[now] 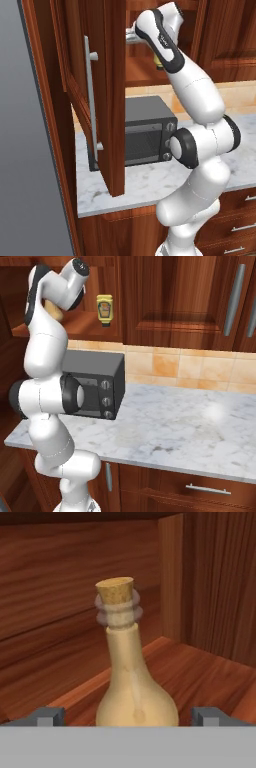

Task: Move the oil and vinegar bottle and mustard from the cabinet to the dining counter.

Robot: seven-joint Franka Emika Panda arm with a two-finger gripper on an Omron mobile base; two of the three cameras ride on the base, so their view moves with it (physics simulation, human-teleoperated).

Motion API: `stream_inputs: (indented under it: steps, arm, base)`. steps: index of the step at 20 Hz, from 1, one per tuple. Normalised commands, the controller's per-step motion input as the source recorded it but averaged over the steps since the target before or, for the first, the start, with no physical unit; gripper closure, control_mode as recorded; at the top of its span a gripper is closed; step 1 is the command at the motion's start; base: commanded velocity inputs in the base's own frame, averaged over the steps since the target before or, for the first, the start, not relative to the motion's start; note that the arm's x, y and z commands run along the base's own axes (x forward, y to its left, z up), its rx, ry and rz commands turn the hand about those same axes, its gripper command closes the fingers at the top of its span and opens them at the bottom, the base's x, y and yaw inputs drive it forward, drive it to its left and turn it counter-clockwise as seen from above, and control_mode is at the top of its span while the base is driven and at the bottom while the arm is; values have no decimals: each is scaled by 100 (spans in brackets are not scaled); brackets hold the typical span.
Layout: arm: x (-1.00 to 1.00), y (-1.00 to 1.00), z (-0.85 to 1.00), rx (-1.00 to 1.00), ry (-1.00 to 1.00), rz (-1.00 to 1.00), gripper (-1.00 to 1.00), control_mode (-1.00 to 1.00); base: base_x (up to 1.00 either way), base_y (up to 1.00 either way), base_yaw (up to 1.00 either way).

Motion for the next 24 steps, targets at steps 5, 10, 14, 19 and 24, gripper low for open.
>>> stream_inputs:
  steps: [5, 10, 14, 19, 24]
  arm:
    - [15, 7, -12, 0, 0, 0, -100, -100]
    - [32, 13, -7, 0, 0, 0, -100, -100]
    - [40, 11, -4, 0, 0, 0, -100, -100]
    - [36, 2, 0, 0, 0, 0, -100, -100]
    - [34, 0, 0, 0, 0, 0, -100, -100]
  base:
    - [0, 0, 0]
    - [0, 0, 0]
    - [0, 0, 0]
    - [0, 0, 0]
    - [0, 0, 0]
